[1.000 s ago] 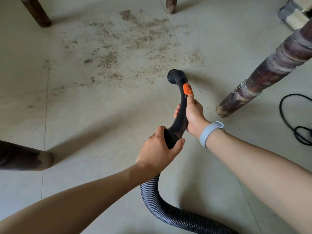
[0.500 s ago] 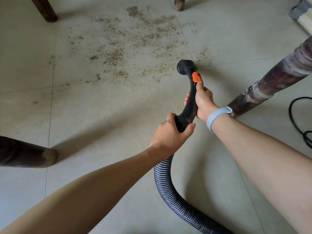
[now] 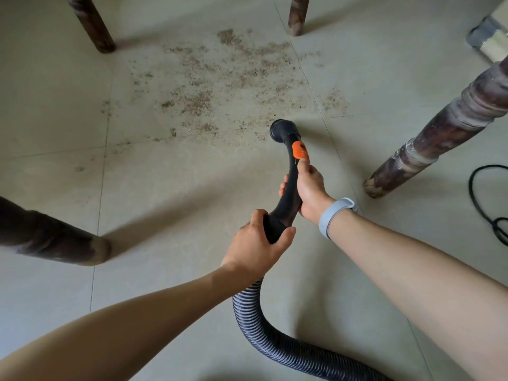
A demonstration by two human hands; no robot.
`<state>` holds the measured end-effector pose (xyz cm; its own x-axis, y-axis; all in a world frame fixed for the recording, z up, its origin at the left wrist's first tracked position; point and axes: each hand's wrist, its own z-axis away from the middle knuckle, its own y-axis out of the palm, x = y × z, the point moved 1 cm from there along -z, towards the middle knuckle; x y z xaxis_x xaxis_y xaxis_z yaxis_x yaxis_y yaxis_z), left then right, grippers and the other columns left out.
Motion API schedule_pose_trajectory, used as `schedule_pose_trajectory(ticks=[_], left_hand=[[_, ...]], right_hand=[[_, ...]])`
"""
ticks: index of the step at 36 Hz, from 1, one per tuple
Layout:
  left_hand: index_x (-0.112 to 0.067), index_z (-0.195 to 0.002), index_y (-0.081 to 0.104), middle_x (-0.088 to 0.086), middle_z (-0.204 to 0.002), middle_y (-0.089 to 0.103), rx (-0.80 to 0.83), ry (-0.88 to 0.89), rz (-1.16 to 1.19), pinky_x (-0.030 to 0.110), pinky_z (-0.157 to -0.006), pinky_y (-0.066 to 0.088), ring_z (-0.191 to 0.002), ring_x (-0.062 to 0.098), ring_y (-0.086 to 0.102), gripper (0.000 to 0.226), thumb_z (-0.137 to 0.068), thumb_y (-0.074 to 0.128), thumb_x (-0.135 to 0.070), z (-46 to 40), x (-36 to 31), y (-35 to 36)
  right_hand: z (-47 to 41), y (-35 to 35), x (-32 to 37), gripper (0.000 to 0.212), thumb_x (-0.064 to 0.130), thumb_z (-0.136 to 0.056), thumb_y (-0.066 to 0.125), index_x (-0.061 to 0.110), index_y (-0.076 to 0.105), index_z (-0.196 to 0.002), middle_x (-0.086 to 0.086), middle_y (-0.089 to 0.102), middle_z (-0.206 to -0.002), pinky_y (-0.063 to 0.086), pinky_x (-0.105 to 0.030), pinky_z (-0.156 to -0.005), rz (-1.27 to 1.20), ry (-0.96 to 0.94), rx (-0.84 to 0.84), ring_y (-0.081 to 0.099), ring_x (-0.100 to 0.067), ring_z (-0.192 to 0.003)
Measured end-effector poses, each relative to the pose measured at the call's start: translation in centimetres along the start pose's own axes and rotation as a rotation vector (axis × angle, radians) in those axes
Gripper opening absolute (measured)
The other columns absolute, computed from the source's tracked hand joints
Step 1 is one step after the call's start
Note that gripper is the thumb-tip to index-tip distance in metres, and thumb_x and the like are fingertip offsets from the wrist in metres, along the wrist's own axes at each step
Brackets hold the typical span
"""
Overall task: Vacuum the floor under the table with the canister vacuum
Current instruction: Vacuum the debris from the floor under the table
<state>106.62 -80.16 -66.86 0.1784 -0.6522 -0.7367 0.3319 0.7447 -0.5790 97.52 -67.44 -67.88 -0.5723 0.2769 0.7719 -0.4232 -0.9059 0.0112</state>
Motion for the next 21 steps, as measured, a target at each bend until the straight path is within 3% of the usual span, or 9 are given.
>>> schedule_pose_trajectory(ticks=[6, 17, 21], left_hand=[[-0.021, -0.113, 0.046, 0.003, -0.085, 0.067, -0.018, -0.03, 0.036, 0.035, -0.072, 0.054, -0.08, 0.021, 0.064, 0.045, -0.083, 0.059, -0.052, 1.1, 1.5, -0.7], [-0.02, -0.112, 0.047, -0.003, -0.079, 0.063, -0.039, -0.076, 0.033, 0.026, -0.065, 0.046, -0.078, 0.018, 0.062, 0.042, -0.085, 0.059, -0.05, 3.5, 3.3, -1.9], [-0.021, -0.111, 0.046, -0.001, -0.079, 0.063, -0.013, -0.081, 0.005, 0.025, -0.063, 0.043, -0.078, 0.019, 0.061, 0.042, -0.084, 0.058, -0.051, 4.3, 3.5, -1.8]], right_hand=[[1.2, 1.4, -0.8, 0.035, 0.04, -0.1, 0.036, 0.007, 0.048, -0.097, -0.009, 0.049, -0.064, 0.047, -0.025, -0.044, 0.062, -0.035, 0.018, 0.052, -0.022, -0.046], [3.1, 3.7, -2.6, 0.033, 0.038, -0.1, 0.035, 0.008, 0.046, -0.109, -0.009, 0.047, -0.064, 0.045, -0.023, -0.04, 0.078, -0.016, 0.063, 0.05, -0.021, -0.04], [3.4, 3.4, -3.4, 0.036, 0.04, -0.099, 0.035, 0.01, 0.046, -0.115, -0.01, 0.051, -0.067, 0.046, -0.027, -0.045, 0.088, 0.005, 0.051, 0.051, -0.023, -0.04]])
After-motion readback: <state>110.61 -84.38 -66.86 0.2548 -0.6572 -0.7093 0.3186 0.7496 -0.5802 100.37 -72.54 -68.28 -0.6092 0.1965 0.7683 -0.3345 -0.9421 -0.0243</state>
